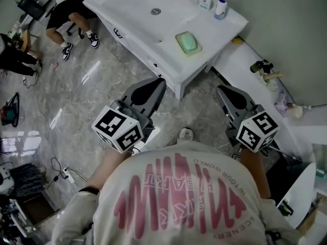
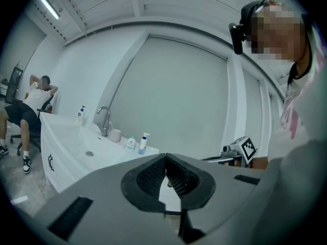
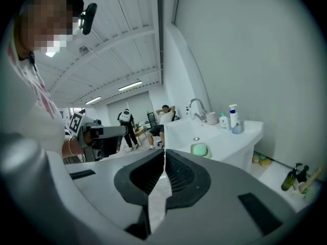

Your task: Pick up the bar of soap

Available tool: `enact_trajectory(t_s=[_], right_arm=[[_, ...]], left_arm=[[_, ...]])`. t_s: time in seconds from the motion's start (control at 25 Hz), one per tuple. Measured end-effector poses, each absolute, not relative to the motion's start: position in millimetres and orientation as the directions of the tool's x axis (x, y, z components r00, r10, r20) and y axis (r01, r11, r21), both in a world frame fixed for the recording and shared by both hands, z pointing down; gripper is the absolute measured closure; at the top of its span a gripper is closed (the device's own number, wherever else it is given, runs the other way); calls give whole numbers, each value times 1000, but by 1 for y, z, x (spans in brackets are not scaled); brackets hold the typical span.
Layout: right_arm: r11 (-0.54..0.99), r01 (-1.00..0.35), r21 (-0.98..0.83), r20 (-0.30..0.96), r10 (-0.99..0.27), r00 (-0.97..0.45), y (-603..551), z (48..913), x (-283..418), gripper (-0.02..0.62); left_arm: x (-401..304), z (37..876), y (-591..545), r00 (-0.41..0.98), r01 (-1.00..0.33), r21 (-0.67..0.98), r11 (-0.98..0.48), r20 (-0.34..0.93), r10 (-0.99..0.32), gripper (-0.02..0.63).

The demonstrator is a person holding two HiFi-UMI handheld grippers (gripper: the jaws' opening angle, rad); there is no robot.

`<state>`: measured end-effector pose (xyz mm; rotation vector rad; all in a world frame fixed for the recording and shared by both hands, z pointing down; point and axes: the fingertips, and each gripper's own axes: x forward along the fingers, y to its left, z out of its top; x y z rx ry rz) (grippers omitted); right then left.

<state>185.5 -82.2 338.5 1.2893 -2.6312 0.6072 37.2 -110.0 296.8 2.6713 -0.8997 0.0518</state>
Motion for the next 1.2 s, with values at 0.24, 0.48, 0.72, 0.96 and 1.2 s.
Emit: enact_trajectory(t_s=[0.24,0.48,0.72,0.96,1.2], right_arm=[[622,-735,-270,327,-658,-678,-124,345,189,581],[655,-699,-287,330,-617,-714,-155,355,184,520],[706,-701,-104,417,-609,-675,-199,370,177,424],[759,-651,-30,529,-540,-654,-246,396,162,341],[845,-525,104,670,-450,-591,-293,425,148,327]], left_arm=[[43,298,-139,759,-647,277,-710,143,-635,598],[38,305,-156,710,-699,275,-660,165,-684,598],[26,307,-168,681,-728,273,-629,185,-709,598],[13,313,-198,684,-725,281,-629,183,-707,598],[-5,321,-226,678,-731,294,-616,216,-702,598]])
